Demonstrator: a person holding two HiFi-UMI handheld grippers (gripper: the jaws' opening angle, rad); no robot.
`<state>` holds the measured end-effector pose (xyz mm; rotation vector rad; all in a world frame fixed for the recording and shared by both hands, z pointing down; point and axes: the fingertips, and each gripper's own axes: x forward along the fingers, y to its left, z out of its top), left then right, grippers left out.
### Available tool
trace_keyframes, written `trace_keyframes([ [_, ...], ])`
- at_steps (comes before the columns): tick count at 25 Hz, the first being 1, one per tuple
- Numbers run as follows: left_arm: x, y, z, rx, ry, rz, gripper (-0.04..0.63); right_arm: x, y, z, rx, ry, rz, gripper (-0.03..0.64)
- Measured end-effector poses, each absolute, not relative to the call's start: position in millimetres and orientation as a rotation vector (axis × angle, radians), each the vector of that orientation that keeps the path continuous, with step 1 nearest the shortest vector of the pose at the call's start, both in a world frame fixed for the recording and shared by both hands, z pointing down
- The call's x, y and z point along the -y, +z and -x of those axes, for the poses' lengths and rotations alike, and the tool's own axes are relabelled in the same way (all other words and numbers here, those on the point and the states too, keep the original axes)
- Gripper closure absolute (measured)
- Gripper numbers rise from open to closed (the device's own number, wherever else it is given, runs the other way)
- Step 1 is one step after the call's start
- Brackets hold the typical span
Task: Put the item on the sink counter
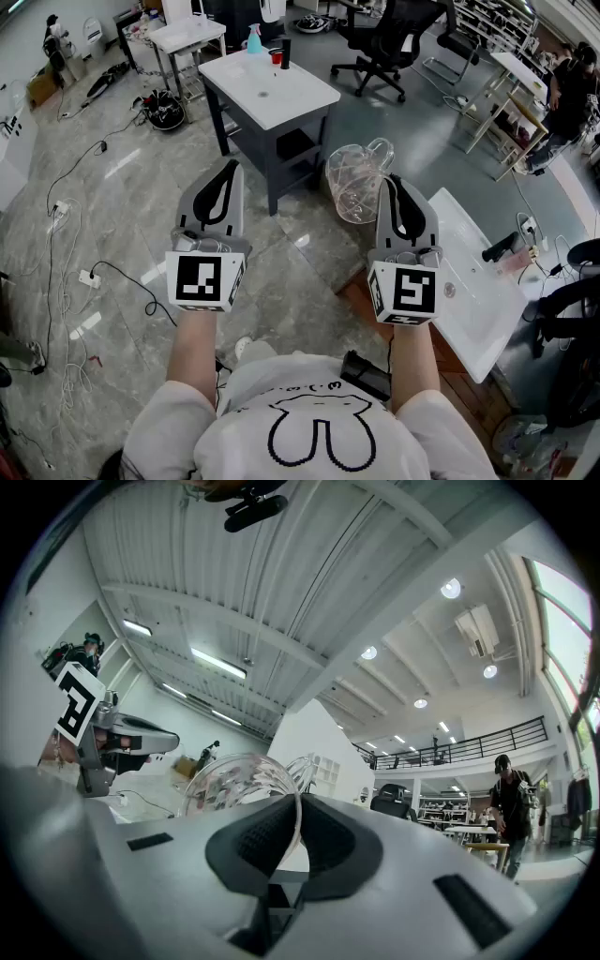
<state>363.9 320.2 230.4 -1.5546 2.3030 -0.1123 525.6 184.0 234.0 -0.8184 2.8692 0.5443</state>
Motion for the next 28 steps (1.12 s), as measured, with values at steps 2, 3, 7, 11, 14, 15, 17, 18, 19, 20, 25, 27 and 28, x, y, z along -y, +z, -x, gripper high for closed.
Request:
trace_keyframes([
  [2,-318,232,-372,-2.305,-0.119,1.548,0.586,-180,238,-533,-2.873,0.542,0.819,0.578],
  [3,-316,233,-375,-2.308,-0.121,1.545,0.586,-178,240,-537,-2.874,0.541,0.82,0.578],
  [7,-310,236,-381,-2.313,-0.135,1.542,0.586,-171,244,-541,-2.886,0.548,0.82,0.578],
  [11,-299,238,-378,-2.313,-0.147,1.539,0.586,-161,249,-537,-2.906,0.499,0.797,0.578],
  [14,-290,244,-369,-2.32,-0.148,1.546,0.586,-152,252,-532,-2.913,0.485,0.797,0.578],
  [15,-286,244,-365,-2.316,-0.147,1.551,0.586,-148,253,-529,-2.915,0.489,0.801,0.578],
  [17,-276,245,-354,-2.309,-0.147,1.559,0.586,-140,254,-519,-2.917,0.489,0.814,0.578],
  [18,-271,246,-348,-2.309,-0.149,1.563,0.586,-134,256,-514,-2.919,0.486,0.823,0.578],
  [19,-265,247,-340,-2.309,-0.15,1.566,0.586,-129,258,-508,-2.92,0.486,0.832,0.578],
  [20,-260,248,-332,-2.306,-0.149,1.569,0.586,-123,259,-501,-2.921,0.488,0.838,0.578],
  [25,-229,246,-277,-2.279,-0.142,1.597,0.586,-95,254,-448,-2.924,0.512,0.863,0.578],
  [27,-216,242,-250,-2.269,-0.138,1.607,0.586,-83,248,-423,-2.918,0.513,0.878,0.578],
  [28,-208,240,-236,-2.264,-0.136,1.611,0.586,-76,246,-410,-2.914,0.511,0.885,0.578],
])
